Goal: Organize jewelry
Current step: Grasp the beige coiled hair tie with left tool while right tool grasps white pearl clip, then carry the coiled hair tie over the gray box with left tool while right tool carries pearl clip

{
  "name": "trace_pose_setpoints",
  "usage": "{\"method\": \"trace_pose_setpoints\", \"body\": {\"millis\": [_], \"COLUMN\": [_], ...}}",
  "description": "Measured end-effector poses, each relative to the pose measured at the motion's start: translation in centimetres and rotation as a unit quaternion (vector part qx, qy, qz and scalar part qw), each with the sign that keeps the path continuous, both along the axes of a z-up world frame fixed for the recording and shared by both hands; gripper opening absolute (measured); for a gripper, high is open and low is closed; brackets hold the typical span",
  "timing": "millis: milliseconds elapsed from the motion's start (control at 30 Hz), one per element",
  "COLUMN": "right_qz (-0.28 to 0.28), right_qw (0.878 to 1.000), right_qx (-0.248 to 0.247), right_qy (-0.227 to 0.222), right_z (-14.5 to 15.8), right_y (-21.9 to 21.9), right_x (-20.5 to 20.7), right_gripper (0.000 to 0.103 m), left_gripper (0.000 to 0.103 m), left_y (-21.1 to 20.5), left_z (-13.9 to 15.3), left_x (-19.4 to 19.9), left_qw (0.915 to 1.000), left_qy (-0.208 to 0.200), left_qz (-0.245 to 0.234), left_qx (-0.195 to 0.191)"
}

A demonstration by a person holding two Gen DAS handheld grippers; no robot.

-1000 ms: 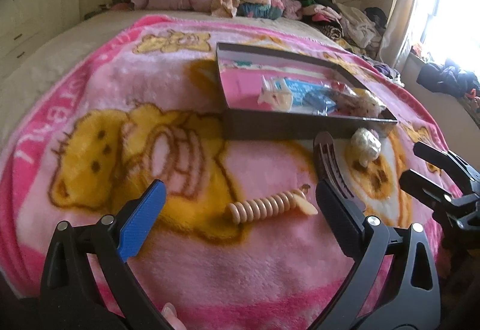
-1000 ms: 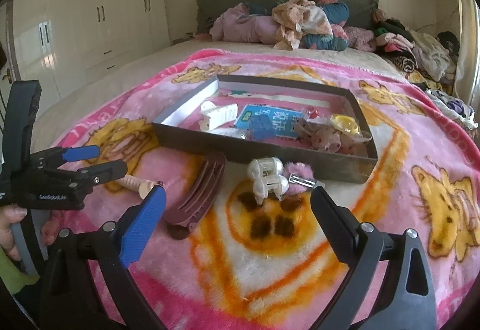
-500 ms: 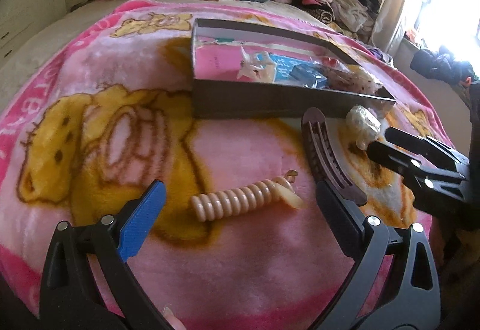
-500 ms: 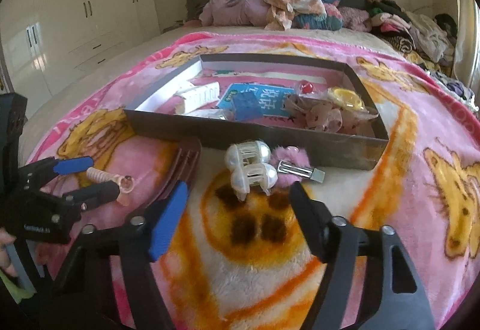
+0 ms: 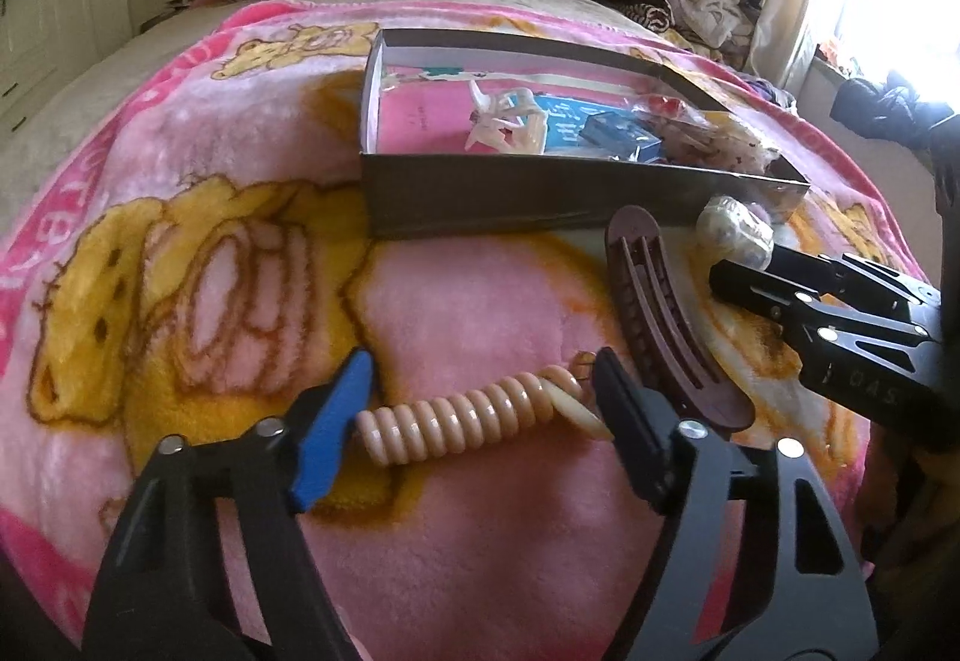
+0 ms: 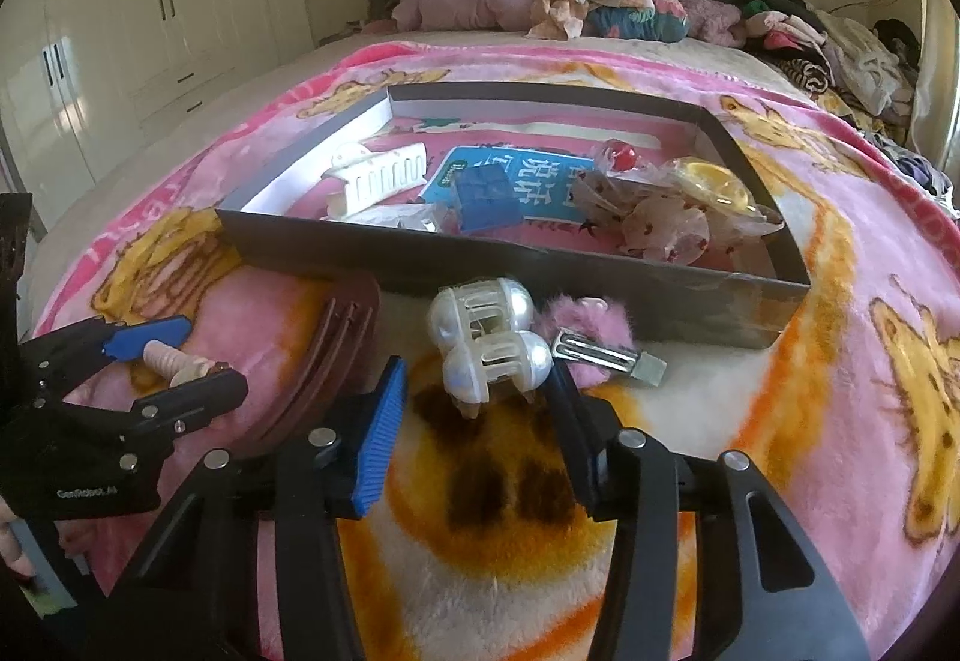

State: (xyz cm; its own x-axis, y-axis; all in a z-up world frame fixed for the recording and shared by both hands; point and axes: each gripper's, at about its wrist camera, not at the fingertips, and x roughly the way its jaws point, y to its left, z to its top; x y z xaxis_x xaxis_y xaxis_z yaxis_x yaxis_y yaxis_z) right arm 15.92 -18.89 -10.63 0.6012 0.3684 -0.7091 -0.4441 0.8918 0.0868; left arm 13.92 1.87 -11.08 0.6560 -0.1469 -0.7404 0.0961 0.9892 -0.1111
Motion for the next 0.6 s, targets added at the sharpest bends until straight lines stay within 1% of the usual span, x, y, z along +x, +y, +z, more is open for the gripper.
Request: {"method": "trace_pose_setpoints", "body": {"millis": [67,133,167,200,400,600], "right_qz": [0.002,0.001,-0.001,-0.004,-0.004,-0.003], "right_qw": [1.000,1.000,1.000,1.000,1.000,0.999], "right_qx": [-0.001,0.000,0.000,0.000,0.014,0.037], "right_qy": [0.002,0.004,0.006,0.007,0.011,0.016], "right_z": [-0.1,-0.2,-0.2,-0.2,0.0,0.5], "right_y": [0.3,0.5,0.5,0.5,0.0,-0.8], "right_x": [0.2,0.4,0.6,0.8,0.8,0.1], "right_gripper": [0.046,0.043,0.041,0.036,0.032,0.032], "left_gripper": [0.064,0.064,0.063,0.063,0.063,0.063], "left_y": [0.0,0.0,0.0,0.1,0.5,0.4], "left_z": [0.0,0.1,0.1,0.1,0.7,1.5], "left_x": [0.0,-0.1,-0.1,-0.1,-0.4,-0.8], "left_qw": [1.0000,1.0000,1.0000,1.0000,0.9998,0.9995], "left_qy": [-0.002,-0.004,-0.005,-0.005,-0.010,-0.020], "left_qz": [0.001,0.000,0.000,0.000,0.000,-0.003], "left_qx": [-0.002,-0.002,-0.004,-0.007,-0.020,-0.023]}}
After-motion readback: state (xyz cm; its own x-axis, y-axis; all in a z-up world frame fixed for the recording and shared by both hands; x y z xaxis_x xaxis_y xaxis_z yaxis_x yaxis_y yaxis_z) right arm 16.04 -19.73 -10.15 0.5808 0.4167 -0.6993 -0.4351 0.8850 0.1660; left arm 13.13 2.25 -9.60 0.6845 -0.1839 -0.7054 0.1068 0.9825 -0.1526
